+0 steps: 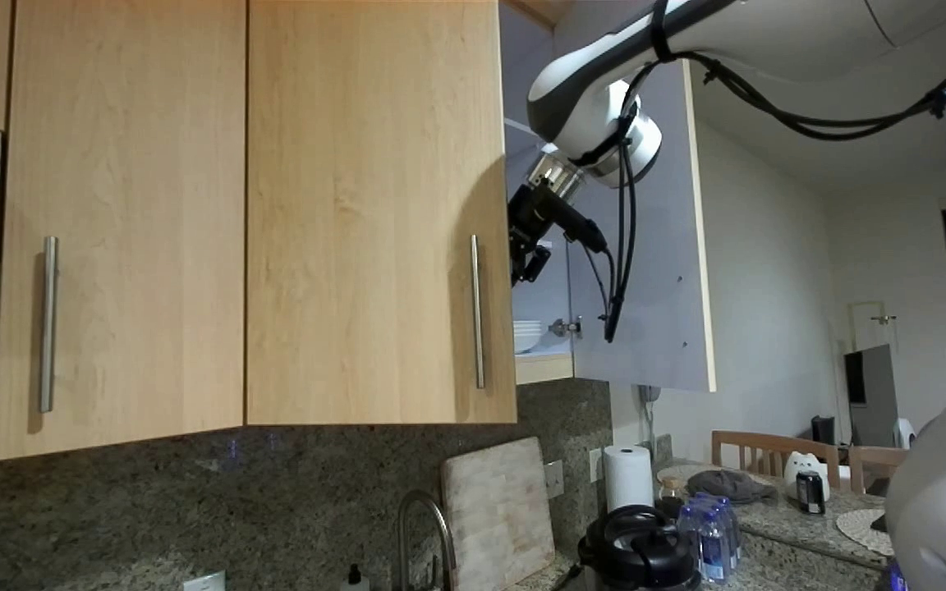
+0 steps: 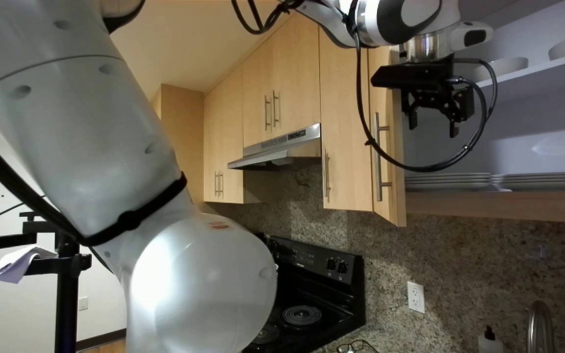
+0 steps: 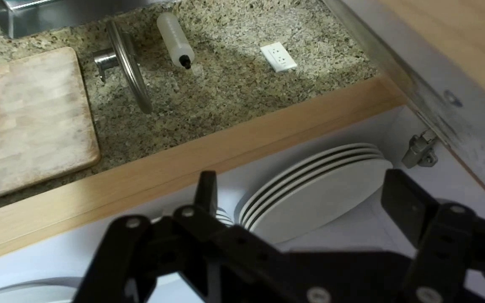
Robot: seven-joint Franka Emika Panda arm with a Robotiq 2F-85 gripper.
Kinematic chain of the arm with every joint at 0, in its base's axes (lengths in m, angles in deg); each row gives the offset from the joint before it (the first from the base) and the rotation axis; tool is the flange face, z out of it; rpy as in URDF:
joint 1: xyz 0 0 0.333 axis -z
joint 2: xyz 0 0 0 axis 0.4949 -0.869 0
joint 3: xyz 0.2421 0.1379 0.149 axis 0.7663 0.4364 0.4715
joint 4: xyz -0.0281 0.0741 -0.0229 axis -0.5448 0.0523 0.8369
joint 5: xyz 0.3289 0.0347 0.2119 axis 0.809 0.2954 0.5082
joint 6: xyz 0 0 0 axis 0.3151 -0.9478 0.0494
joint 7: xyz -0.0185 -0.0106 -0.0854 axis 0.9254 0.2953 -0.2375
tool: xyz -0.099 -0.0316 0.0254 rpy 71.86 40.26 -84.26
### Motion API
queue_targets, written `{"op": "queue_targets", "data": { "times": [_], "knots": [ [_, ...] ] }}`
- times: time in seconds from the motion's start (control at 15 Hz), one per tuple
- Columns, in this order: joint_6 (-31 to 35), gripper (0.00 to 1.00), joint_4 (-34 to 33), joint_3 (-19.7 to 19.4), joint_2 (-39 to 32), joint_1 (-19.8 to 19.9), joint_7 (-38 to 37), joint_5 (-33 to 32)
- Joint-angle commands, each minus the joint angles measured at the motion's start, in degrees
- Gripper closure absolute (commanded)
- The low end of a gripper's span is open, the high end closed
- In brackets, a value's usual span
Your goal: Open the cabinet door
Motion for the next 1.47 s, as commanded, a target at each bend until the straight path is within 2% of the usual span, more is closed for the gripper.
{"op": "queue_targets", "data": {
  "times": [0.0,0.33,0.8,1.07,1.4],
  "knots": [
    [5.0,0.0,5.3,3.2,2.9,-0.9,-0.5,-1.1],
    [9.9,0.0,11.2,6.8,5.8,-2.2,-2.2,-1.4],
    [10.6,0.0,17.0,10.9,12.0,-4.8,-3.5,-3.0],
    [9.6,0.0,17.4,14.1,13.5,-5.9,-5.9,-5.6],
    [8.0,0.0,15.2,17.7,11.9,-7.5,-8.2,-9.2]
  ]
}}
